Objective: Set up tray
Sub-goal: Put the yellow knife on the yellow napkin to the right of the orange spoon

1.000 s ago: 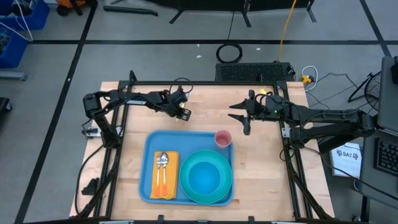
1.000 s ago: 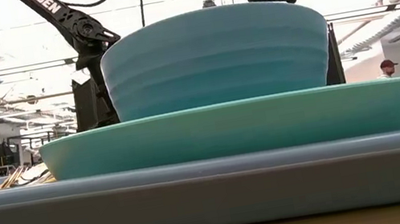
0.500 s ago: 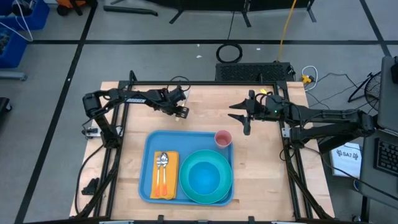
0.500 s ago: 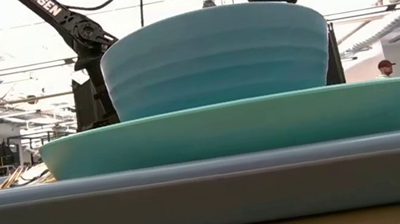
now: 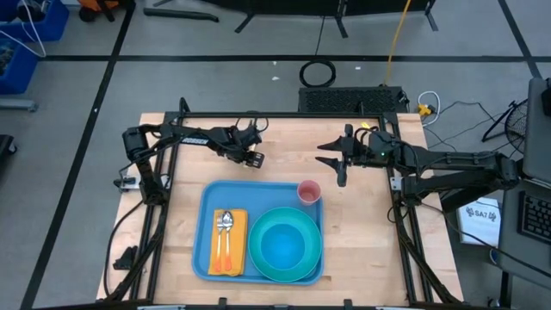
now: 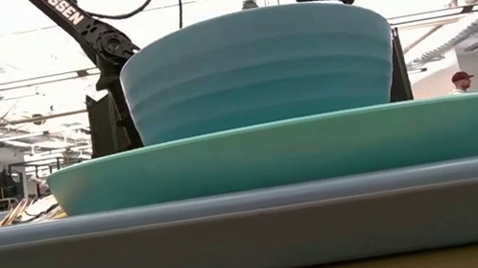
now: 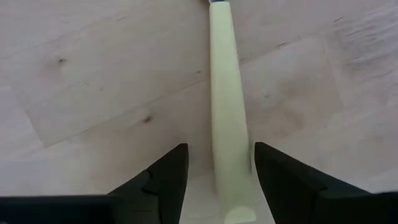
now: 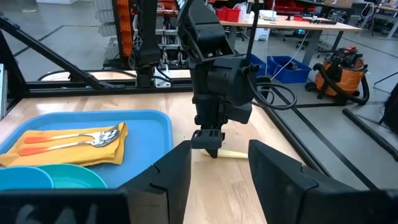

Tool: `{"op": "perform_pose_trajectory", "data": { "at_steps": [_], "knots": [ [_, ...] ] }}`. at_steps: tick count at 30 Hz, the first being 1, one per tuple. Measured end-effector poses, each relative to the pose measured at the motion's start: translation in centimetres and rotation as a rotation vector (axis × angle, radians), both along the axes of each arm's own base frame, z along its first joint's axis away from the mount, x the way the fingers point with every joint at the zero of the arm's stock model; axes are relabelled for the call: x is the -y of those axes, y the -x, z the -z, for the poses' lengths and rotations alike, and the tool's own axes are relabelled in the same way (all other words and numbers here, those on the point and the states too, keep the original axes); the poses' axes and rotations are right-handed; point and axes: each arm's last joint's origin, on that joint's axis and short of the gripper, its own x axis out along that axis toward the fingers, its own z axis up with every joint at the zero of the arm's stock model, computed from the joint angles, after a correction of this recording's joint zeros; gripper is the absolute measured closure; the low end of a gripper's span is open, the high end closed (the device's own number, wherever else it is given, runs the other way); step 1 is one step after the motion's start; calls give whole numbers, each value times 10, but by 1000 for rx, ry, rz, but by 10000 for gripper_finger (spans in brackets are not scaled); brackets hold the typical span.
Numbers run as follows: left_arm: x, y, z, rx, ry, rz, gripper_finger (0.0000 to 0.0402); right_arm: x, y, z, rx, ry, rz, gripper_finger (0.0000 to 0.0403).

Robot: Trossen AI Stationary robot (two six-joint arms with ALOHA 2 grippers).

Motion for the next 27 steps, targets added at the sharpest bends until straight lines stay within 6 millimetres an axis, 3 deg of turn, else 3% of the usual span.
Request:
{"op": "perform_pose_trajectory", "data": {
  "at_steps": [4, 9, 18, 22, 27],
  "knots": [
    [0, 2, 1, -10, 22, -36, 235, 0, 0, 0, 1, -6, 1, 250],
    [2, 7, 2, -54, 58, -37, 329, 0, 0, 0, 1, -7, 2, 250],
    [5, 8, -4, -53, 22, 52, 329, 0, 0, 0, 1, -7, 2, 250],
    [14, 12, -25, -42, -57, 84, 329, 0, 0, 1, -8, -8, 2, 250],
    [37, 17, -71, 40, -187, 119, 329, 0, 0, 1, -12, -9, 2, 250]
  ]
}}
